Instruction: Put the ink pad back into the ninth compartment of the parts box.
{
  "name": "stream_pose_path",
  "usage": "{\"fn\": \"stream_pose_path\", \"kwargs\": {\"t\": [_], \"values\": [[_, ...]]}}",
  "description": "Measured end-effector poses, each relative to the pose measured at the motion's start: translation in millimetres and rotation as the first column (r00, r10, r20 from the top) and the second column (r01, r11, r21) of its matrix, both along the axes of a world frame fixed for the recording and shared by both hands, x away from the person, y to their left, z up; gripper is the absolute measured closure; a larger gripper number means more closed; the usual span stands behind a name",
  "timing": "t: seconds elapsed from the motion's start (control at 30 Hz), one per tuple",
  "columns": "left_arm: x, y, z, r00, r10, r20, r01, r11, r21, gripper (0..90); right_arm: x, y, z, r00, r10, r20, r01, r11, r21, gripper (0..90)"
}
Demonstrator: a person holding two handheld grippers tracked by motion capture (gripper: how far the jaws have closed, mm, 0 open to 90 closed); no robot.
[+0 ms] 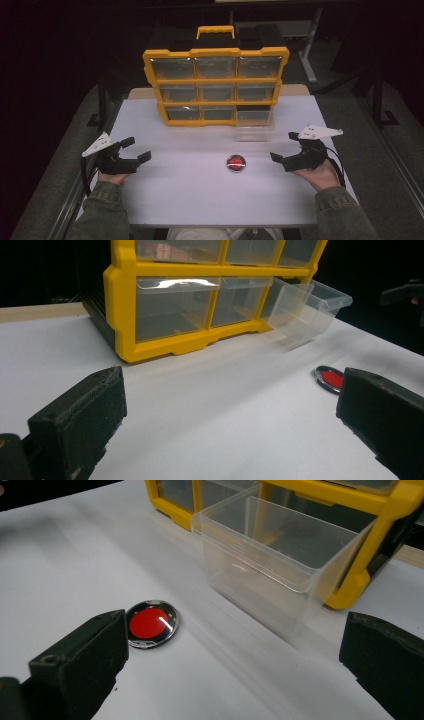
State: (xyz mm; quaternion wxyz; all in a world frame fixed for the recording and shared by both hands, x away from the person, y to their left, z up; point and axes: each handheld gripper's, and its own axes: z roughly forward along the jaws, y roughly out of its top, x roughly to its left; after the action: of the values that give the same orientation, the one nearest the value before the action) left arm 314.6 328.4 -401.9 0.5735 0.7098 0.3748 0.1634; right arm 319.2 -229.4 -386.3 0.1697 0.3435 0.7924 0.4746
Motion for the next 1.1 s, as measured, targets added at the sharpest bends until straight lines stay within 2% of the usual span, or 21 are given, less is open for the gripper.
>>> {"fn": "stream_pose_path", "kwargs": {"t": [0.27, 0.6, 0.77, 1.1], "values": [[-0.6, 2.5, 1.0, 0.9998, 0.019, 0.013, -0.018, 0.9998, -0.009, 0.0, 4.2, 7.6, 2.9, 0.9995, 0.029, -0.016, -0.029, 1.0, -0.009, 0.0], [-0.2, 0.7, 0.2, 0.9998, 0.02, 0.008, -0.02, 0.9998, 0.002, 0.0, 9.0, 16.4, 6.9, 0.998, 0.06, -0.018, -0.06, 0.998, -0.027, 0.0], [0.0, -3.7, -0.6, 0.9999, 0.004, 0.011, -0.004, 0.9998, 0.022, 0.0, 10.7, 21.7, 7.1, 0.9966, 0.077, -0.028, -0.078, 0.996, -0.041, 0.0], [0.1, -3.0, -0.4, 0.9999, 0.003, 0.012, -0.003, 0.9999, 0.015, 0.0, 14.5, 34.4, 6.2, 0.9929, 0.111, -0.044, -0.114, 0.992, -0.059, 0.0]]}}
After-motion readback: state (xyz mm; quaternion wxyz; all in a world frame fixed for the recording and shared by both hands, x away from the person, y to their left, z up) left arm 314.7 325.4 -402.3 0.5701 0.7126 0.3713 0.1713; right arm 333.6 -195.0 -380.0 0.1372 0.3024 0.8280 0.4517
